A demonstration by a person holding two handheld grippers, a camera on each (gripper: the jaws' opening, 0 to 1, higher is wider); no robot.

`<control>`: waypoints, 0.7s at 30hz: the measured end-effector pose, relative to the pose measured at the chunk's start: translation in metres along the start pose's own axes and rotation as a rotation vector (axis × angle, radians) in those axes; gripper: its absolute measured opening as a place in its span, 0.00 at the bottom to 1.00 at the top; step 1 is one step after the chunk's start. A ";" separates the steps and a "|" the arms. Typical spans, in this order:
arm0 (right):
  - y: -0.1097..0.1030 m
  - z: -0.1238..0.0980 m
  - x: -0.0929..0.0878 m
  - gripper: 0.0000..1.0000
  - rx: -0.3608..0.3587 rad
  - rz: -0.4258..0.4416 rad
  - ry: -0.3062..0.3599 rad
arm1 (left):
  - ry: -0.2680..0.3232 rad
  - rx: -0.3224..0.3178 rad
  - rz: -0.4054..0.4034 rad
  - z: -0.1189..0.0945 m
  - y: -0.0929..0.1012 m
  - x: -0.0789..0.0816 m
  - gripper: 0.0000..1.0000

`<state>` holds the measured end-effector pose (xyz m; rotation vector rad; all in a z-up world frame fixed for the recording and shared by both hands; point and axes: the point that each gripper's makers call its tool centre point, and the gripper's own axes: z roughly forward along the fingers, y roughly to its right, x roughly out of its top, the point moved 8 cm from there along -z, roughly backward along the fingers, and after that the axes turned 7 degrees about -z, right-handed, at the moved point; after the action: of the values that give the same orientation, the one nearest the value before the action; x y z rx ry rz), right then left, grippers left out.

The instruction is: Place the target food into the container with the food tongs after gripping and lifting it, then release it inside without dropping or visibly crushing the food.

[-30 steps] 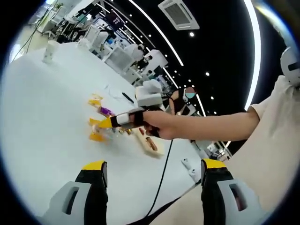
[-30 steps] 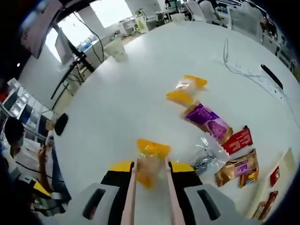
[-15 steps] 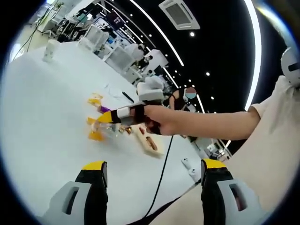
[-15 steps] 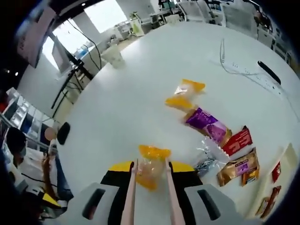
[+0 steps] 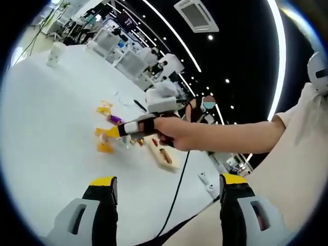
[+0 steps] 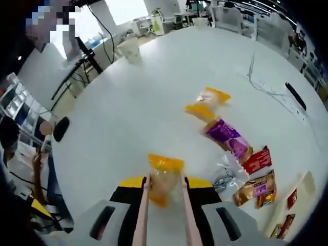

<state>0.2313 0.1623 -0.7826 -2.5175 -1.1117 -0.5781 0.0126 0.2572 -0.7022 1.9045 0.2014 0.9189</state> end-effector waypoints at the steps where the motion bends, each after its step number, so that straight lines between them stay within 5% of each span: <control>1: 0.001 0.002 0.000 0.29 -0.002 -0.008 0.002 | 0.001 0.001 0.000 0.000 0.000 0.000 0.81; 9: -0.002 0.005 -0.002 0.29 0.020 -0.002 0.004 | -0.004 -0.004 -0.002 0.001 0.001 -0.002 0.81; 17: -0.012 0.006 -0.002 0.27 0.012 -0.178 -0.001 | -0.003 -0.002 -0.002 0.001 0.000 -0.002 0.81; 21: -0.016 0.006 -0.003 0.26 0.028 -0.194 -0.012 | 0.000 -0.001 -0.003 0.000 0.001 -0.002 0.81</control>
<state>0.2189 0.1740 -0.7873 -2.4085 -1.3686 -0.5940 0.0112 0.2553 -0.7023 1.9032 0.2034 0.9168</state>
